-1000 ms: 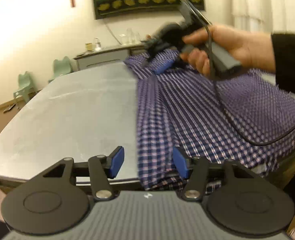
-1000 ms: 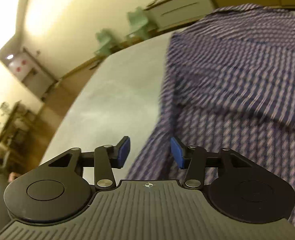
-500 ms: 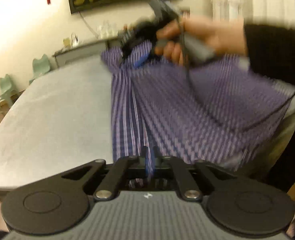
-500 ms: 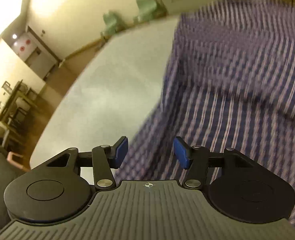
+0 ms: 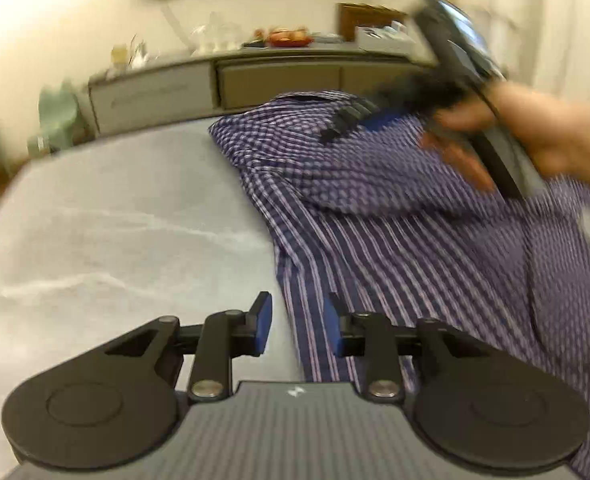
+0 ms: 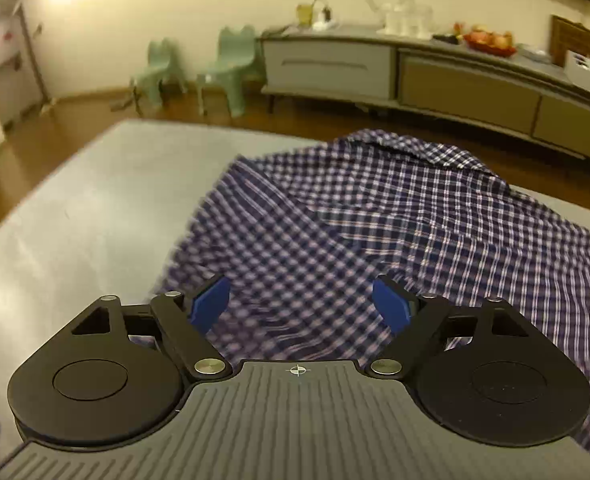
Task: Fold clothes
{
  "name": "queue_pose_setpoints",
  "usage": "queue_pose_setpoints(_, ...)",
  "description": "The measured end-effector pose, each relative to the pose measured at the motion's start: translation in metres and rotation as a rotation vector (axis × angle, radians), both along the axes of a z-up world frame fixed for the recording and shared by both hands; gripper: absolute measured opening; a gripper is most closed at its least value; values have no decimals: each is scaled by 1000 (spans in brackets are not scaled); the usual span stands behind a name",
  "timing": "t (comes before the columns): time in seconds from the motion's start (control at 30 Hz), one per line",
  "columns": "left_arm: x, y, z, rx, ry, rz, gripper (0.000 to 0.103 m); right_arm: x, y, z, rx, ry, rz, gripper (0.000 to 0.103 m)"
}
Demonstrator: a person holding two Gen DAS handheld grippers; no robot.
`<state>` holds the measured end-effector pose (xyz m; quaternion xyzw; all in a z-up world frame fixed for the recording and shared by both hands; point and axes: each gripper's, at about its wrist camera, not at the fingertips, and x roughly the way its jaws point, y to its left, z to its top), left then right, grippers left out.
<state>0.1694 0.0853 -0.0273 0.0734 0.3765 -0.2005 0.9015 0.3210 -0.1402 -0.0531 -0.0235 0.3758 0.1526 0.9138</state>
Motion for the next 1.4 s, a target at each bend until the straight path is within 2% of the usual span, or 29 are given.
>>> queue_pose_setpoints(0.1,30,3,-12,-102,66,68,27,14,-9,-11,-53,10,43,82)
queue_pose_setpoints(0.13,36,4,-10,-109,55,64,27,17,-12,-16,-62,19,60,79)
queue_pose_setpoints(0.17,39,3,-9,-112,45,75,28,19,-14,-21,-59,37,84,58)
queue_pose_setpoints(0.2,41,2,-8,-114,36,89,28,22,-15,-26,-55,55,108,18)
queue_pose_setpoints(0.23,46,1,-7,-133,43,107,28,22,-17,-29,-50,63,129,4)
queue_pose_setpoints(0.3,54,3,0,-190,58,145,28,14,-18,-26,-35,39,158,1)
queue_pose_setpoints(0.4,62,-3,-2,-194,57,159,31,3,-22,-14,-17,-6,172,0)
queue_pose_setpoints(0.53,73,-11,-4,-196,55,177,32,-2,-43,-4,-9,-20,116,0)
queue_pose_setpoints(0.57,76,-13,-5,-197,55,182,32,0,-47,-5,7,-9,116,6)
queue_pose_setpoints(0.63,81,-18,-8,-188,52,190,32,5,-52,-7,32,9,118,29)
queue_pose_setpoints(0.67,84,-19,-10,-182,50,192,33,9,-51,-7,26,-1,122,59)
queue_pose_setpoints(0.7,86,-19,-10,-181,51,198,33,12,-48,-9,13,-15,130,71)
queue_pose_setpoints(0.73,88,-19,-10,-181,53,204,34,17,-45,-12,-3,-14,146,71)
queue_pose_setpoints(0.77,90,-18,-10,-181,55,211,35,22,-41,-16,-19,3,162,69)
queue_pose_setpoints(0.83,95,-17,-10,-182,57,222,35,26,-35,-25,-49,47,201,37)
queue_pose_setpoints(0.87,98,-16,-9,-183,55,227,35,27,-33,-27,-57,58,214,15)
queue_pose_setpoints(0.9,100,-16,-8,-186,52,232,35,24,-35,-24,-51,48,212,0)
queue_pose_setpoints(1.07,103,-17,-7,-206,49,232,36,9,-54,-3,-26,-21,149,0)
queue_pose_setpoints(1.17,102,-23,-13,-177,58,221,36,20,-59,-7,-10,1,111,0)
queue_pose_setpoints(1.2,101,-25,-15,-172,61,218,36,23,-61,-8,-5,9,98,10)
queue_pose_setpoints(1.23,100,-26,-17,-170,64,216,36,26,-63,-9,0,16,86,12)
queue_pose_setpoints(1.27,99,-27,-18,-168,67,215,36,31,-60,-8,14,18,89,21)
queue_pose_setpoints(1.3,97,-28,-19,-166,70,210,36,39,-46,-4,36,5,122,47)
queue_pose_setpoints(1.37,94,-29,-19,-159,69,198,36,53,-15,4,47,-41,180,76)
queue_pose_setpoints(1.4,93,-29,-19,-155,69,192,36,62,2,6,48,-56,207,79)
